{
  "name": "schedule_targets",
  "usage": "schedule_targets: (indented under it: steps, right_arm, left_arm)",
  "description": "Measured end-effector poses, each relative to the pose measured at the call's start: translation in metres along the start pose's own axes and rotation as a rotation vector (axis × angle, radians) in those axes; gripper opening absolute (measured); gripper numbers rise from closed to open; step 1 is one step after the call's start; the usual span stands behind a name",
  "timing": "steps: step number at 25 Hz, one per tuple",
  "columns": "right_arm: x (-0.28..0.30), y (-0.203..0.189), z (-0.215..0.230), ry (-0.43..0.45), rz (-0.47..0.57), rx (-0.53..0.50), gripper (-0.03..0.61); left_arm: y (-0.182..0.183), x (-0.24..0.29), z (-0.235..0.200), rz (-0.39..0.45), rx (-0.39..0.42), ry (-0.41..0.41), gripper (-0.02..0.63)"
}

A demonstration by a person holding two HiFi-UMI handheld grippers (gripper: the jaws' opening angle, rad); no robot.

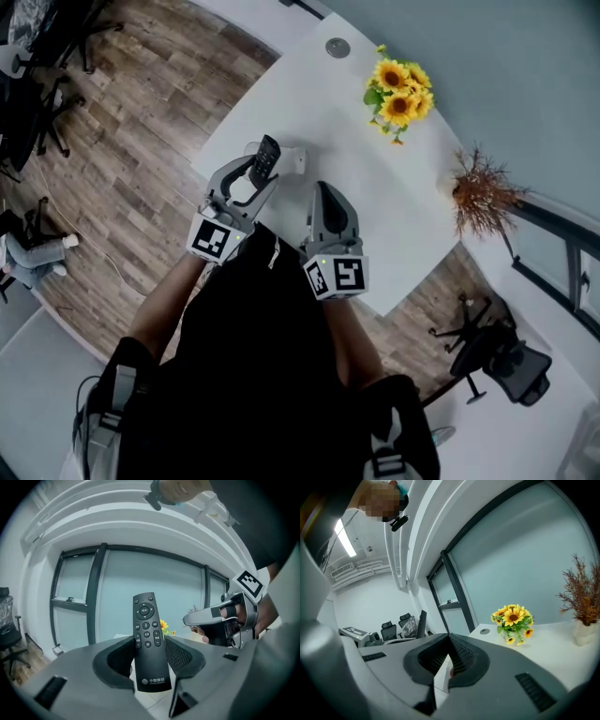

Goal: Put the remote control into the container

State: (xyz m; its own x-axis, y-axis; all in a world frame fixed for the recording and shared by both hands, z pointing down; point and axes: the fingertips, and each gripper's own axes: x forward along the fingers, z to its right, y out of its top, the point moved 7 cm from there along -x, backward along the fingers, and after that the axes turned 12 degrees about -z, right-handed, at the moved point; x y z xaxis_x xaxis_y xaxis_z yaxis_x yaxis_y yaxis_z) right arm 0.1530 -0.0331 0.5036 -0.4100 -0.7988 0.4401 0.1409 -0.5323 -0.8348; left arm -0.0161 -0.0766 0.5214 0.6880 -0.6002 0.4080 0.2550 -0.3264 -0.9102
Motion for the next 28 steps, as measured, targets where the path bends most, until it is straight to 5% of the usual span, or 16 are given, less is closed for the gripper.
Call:
schedule_targets:
  steps: [28]
  right_arm:
    - [-0.010, -0.002, 0.016, -0.046, -0.013, 0.011, 0.005]
  left_arm:
    - [-0.022, 0.049, 0.005, -0.045, 0.152, -0.179, 0.206]
